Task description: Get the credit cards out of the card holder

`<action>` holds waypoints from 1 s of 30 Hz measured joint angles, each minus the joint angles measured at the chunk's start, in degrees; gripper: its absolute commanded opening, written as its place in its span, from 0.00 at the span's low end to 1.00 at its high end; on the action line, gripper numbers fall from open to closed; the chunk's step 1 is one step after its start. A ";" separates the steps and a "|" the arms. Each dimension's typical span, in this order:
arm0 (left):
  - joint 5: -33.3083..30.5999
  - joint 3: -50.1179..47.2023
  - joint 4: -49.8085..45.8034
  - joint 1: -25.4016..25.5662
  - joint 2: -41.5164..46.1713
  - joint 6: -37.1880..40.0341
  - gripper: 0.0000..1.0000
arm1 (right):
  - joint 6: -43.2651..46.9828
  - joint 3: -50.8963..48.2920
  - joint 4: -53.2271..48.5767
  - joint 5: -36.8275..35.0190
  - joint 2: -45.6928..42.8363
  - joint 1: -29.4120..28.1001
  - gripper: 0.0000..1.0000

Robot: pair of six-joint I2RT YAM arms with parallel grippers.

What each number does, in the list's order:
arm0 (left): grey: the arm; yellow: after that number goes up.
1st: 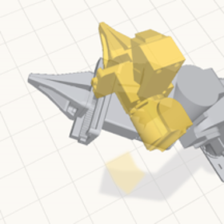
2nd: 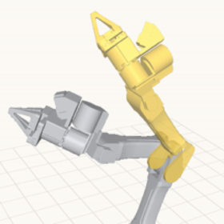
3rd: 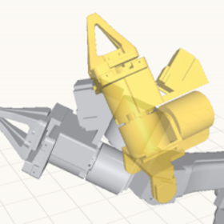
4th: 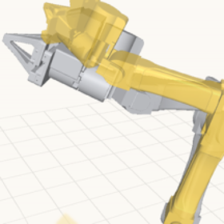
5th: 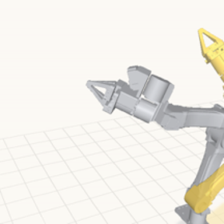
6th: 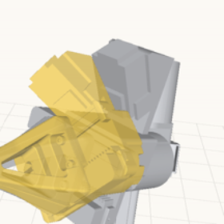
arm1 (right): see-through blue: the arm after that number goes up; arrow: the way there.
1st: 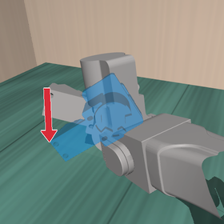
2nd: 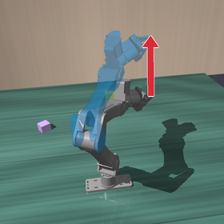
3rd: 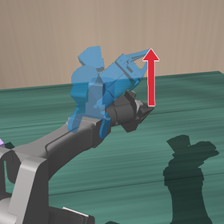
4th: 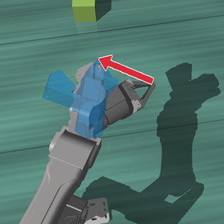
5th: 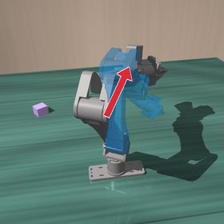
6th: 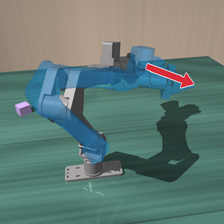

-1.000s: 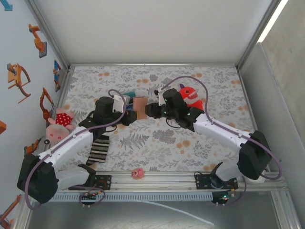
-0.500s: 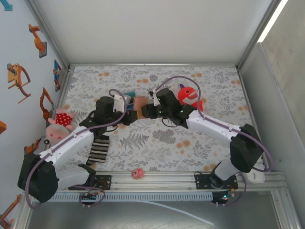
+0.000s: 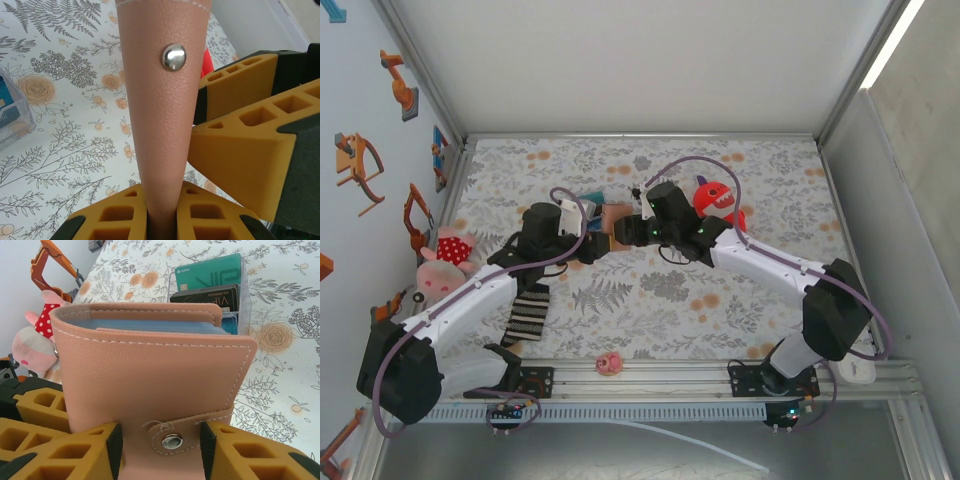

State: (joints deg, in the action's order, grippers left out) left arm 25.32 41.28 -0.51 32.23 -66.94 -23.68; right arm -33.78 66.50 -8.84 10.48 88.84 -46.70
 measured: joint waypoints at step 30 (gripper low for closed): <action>-1.77 0.00 -0.37 0.07 1.01 -0.46 0.10 | 0.39 0.74 -2.75 -4.83 -0.04 -0.42 0.04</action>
State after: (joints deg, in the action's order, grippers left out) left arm 23.55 41.28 -0.89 32.29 -65.93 -24.14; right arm -33.39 67.24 -11.60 5.65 88.79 -47.11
